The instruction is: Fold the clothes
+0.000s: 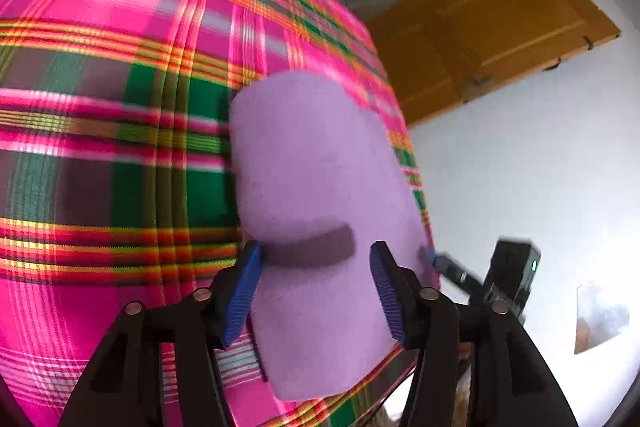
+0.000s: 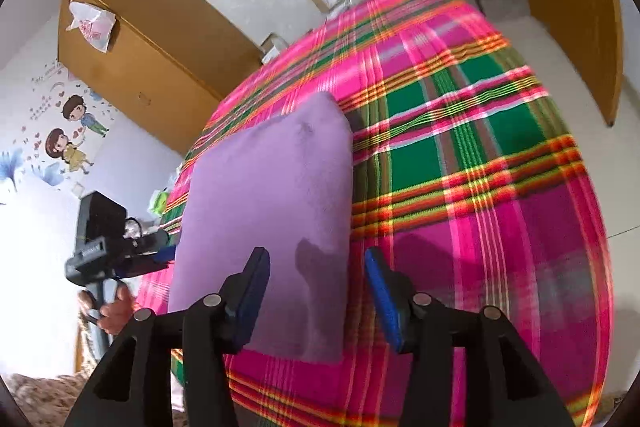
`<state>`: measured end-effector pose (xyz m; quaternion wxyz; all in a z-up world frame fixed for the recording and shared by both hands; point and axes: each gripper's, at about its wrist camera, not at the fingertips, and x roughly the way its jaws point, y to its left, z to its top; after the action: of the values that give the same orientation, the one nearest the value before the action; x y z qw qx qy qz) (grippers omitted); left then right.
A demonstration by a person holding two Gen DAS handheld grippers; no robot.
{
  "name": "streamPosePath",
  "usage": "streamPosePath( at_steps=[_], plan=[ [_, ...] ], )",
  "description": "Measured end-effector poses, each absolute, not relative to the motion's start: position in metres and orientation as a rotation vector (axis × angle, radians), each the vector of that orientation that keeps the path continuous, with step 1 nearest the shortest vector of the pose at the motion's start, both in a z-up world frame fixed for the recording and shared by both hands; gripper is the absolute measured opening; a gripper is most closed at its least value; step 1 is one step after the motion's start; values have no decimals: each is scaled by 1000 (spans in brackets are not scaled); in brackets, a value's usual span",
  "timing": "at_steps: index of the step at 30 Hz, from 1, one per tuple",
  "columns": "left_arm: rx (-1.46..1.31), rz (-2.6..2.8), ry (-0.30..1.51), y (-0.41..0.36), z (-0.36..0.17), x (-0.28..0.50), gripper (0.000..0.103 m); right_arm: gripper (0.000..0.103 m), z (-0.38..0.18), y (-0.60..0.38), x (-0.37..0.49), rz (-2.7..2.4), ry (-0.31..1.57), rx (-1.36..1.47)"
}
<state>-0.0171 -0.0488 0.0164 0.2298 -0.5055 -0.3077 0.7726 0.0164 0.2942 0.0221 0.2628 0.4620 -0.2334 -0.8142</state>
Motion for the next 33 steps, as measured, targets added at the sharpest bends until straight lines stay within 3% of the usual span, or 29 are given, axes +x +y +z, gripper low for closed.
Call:
streamPosePath(
  at_steps=[14, 27, 29, 33],
  plan=[
    [-1455, 1895, -976, -55, -17, -45, 70, 54, -5, 291, -63, -1894, -734, 1400],
    [-1485, 1816, -972, -44, -19, -66, 71, 57, -8, 262, -82, -1732, -601, 1416],
    [-1495, 1814, -1005, -45, -21, -66, 70, 55, -9, 264, -80, -1733, -599, 1418],
    [-1514, 1846, -1028, -49, -21, -62, 58, 45, -9, 270, -85, -1738, -608, 1425]
  ],
)
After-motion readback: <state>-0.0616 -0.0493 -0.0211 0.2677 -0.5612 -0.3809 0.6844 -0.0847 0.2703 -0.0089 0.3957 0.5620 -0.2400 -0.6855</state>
